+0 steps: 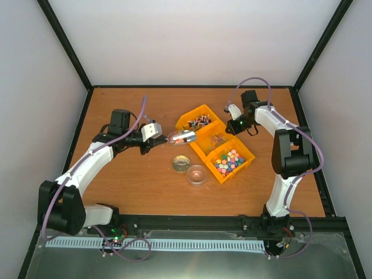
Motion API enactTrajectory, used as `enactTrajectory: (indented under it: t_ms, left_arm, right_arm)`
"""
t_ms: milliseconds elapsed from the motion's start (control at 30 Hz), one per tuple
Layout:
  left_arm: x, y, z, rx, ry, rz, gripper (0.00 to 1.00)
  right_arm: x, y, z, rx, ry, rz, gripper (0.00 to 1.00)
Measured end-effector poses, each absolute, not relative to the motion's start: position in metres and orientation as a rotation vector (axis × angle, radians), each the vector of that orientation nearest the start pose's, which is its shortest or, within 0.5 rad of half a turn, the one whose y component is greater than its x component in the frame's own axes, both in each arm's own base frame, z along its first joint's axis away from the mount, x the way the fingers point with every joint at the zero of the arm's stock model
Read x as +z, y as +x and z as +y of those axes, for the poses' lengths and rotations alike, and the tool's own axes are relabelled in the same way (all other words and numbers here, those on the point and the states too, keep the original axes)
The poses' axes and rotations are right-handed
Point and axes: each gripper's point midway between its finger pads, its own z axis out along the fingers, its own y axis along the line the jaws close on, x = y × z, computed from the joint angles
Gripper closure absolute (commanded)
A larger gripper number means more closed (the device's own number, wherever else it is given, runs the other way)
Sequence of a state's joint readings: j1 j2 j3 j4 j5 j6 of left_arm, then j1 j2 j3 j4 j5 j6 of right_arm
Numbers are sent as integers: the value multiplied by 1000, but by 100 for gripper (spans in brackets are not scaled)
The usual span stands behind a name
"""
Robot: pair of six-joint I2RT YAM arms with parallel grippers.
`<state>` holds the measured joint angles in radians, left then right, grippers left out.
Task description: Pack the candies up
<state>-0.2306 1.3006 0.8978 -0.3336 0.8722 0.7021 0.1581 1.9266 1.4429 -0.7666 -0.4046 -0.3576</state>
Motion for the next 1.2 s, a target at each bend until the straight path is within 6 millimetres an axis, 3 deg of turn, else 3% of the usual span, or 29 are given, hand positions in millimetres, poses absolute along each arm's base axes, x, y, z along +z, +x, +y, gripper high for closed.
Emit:
enactTrajectory:
  t_ms: [200,400,700,933,1200]
  left_arm:
    - [194,248,-194,-733,1430,1654,99]
    - [185,223,-187,-743,1510,1677,99]
    - [170,205,-181,-716,1600,1738,99]
    - [163,190,-192,-684,1724,1724,99]
    - [168,195,-197,-604,1765,1719,99]
  right_arm:
    - [80,414,134,515,-786,2626,97]
    - [80,414,134,517,-785,2626,97]
    - [80,414,135,520,-785,2625,97]
    - [80,414,135,519,-785,2626,97]
    - [80,414,135,523,-784,2624,96]
